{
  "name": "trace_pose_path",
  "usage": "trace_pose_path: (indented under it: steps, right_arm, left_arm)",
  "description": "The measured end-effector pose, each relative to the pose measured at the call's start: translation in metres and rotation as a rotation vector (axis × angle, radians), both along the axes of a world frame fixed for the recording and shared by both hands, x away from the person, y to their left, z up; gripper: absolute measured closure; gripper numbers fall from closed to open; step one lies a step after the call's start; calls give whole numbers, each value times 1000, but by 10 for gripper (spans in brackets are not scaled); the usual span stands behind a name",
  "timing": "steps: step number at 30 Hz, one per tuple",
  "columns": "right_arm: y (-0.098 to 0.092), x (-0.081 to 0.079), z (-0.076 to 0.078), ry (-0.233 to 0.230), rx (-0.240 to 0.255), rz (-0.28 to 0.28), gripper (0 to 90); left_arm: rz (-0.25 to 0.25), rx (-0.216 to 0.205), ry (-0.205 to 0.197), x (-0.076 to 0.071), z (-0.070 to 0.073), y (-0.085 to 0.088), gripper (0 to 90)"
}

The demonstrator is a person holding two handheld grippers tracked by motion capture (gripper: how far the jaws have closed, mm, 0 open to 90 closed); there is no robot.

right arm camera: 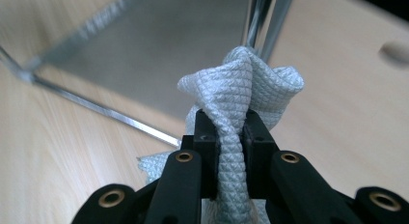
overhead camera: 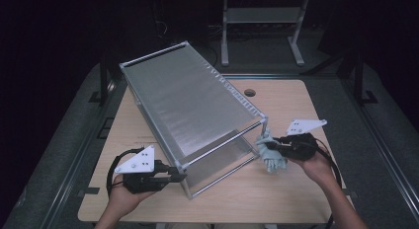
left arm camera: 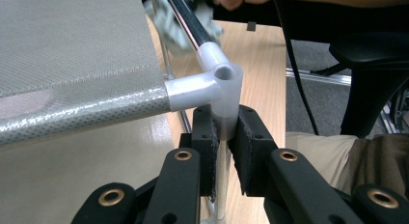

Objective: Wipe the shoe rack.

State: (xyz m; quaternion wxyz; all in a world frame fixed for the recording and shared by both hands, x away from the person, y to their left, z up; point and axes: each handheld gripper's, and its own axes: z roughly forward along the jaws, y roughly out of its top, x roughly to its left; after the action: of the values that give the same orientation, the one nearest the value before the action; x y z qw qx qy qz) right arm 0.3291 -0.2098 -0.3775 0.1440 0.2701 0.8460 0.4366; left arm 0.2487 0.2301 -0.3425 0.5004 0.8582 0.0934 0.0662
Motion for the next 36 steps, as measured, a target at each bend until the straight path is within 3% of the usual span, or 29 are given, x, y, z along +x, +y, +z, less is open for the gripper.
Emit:
trace_pose_path:
  steps: [3, 7, 9, 10, 11, 12, 14, 17, 22, 23, 24, 27, 31, 35, 36]
  right_arm:
    - [-2, 0, 21, -37, 11, 4, 797]
    - [0, 3, 21, -35, -8, 4, 797]
    - [2, 6, 9, -11, -22, 0, 797]
    - [5, 10, -7, 21, -31, -7, 797]
    - [5, 10, -7, 21, -31, -7, 797]
    - [8, 14, -26, 60, -42, -15, 796]
    - [11, 18, -42, 97, -50, -24, 796]
    - [13, 20, -48, 108, -49, -24, 795]
    - [7, 13, 1, 10, 10, -22, 795]
    - [7, 13, 1, 10, 10, -22, 795]
    - [5, 11, 23, -34, 39, -16, 795]
    - [6, 10, 44, -74, 36, -10, 795]
    - [9, 13, 42, -63, 11, -13, 795]
    - [14, 22, 6, 5, -28, -23, 795]
    - [14, 22, 6, 5, -28, -23, 795]
  left_arm:
    - [-4, 4, -2, 0, 0, -1, 796]
    - [-10, 8, -2, -1, 1, -3, 795]
    - [-15, 11, -3, -1, 1, -3, 795]
    - [-19, 15, -4, -1, 1, -4, 795]
    - [-19, 15, -4, -1, 1, -4, 795]
    - [-20, 15, -4, -1, 1, -4, 795]
    - [-22, 15, -3, 0, 1, -4, 795]
    - [-25, 17, -2, 0, 2, -4, 795]
    - [-29, 20, -3, 0, 2, -6, 795]
    - [-30, 19, -4, -1, 2, -7, 795]
    - [-32, 21, -7, -1, 2, -8, 794]
    - [-36, 22, -6, -2, 2, -10, 795]
    - [-40, 23, -7, -2, 2, -11, 794]
    - [-45, 23, -6, -1, 2, -12, 795]
    - [-45, 23, -6, -1, 2, -12, 795]
